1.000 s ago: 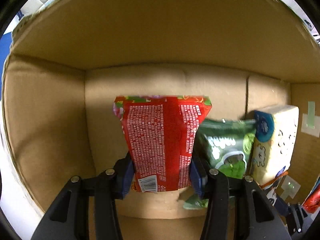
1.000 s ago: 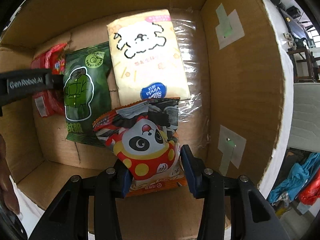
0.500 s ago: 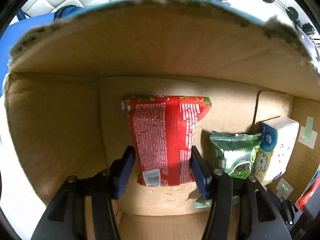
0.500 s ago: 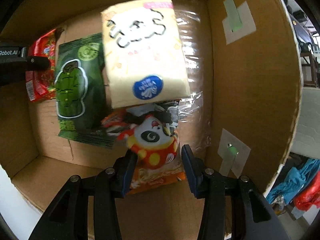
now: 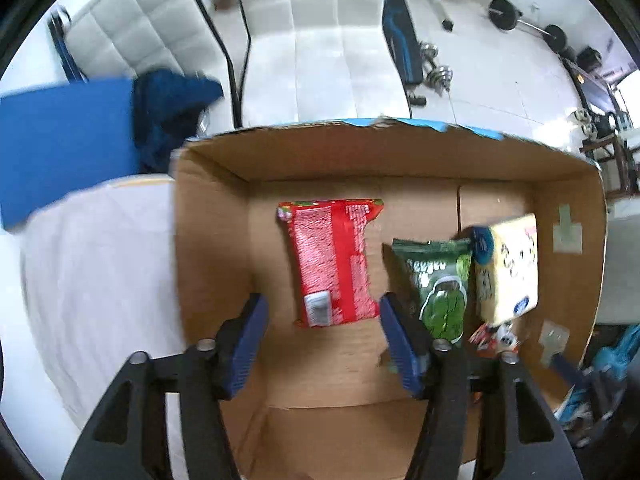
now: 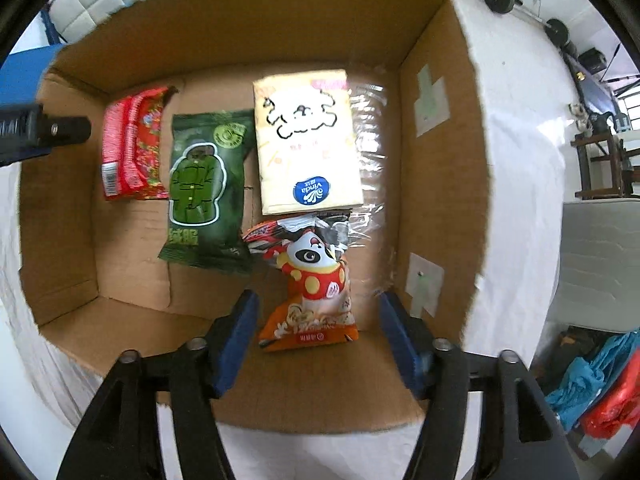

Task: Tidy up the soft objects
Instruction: 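Lower both bags into the box and open both tools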

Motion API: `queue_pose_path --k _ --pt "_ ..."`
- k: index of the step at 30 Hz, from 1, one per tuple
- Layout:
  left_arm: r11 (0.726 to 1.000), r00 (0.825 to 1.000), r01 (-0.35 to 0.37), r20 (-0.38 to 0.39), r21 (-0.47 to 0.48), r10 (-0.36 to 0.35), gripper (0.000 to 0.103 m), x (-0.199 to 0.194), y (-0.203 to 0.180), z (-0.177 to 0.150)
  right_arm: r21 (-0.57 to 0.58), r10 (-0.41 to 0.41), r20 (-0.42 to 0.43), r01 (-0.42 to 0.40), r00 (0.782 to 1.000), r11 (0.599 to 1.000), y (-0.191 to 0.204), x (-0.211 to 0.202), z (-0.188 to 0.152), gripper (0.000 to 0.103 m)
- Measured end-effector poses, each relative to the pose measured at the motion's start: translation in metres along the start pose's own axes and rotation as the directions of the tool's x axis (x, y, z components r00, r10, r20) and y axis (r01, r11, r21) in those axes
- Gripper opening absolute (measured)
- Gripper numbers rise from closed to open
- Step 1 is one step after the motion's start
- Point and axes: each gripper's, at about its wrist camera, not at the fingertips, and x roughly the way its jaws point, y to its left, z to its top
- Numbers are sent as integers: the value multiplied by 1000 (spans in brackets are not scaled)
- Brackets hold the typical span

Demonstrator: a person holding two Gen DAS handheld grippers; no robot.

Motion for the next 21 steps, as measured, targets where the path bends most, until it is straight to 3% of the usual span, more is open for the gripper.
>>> queue_pose_path --k 1,3,5,6,7,12,21 --pt "1000 1000 -4 24 8 4 61 -1 2 -10 6 9 24 -9 1000 1000 0 -8 -8 78" --pt "1000 998 12 61 15 -13 61 -13 1 -26 24 33 58 -35 998 999 -4 -22 -17 80" --pt "999 995 40 90 4 -40 74 -25 1 -41 39 56 84 -60 995 997 -3 -32 -27 83" --pt "999 992 51 112 -1 -51 88 -31 0 -51 47 65 98 -70 993 996 -4 -36 -30 91" --pt "999 991 53 125 2 -53 94 -33 1 -53 52 71 116 -78 991 996 -5 -42 -33 98" --pt "1000 979 1 203 10 -3 97 -61 -5 -85 39 56 181 -64 982 997 -6 -61 -49 101" --pt "999 941 25 338 -31 -13 101 -117 0 -130 33 48 291 -60 956 998 -6 -107 -85 103"
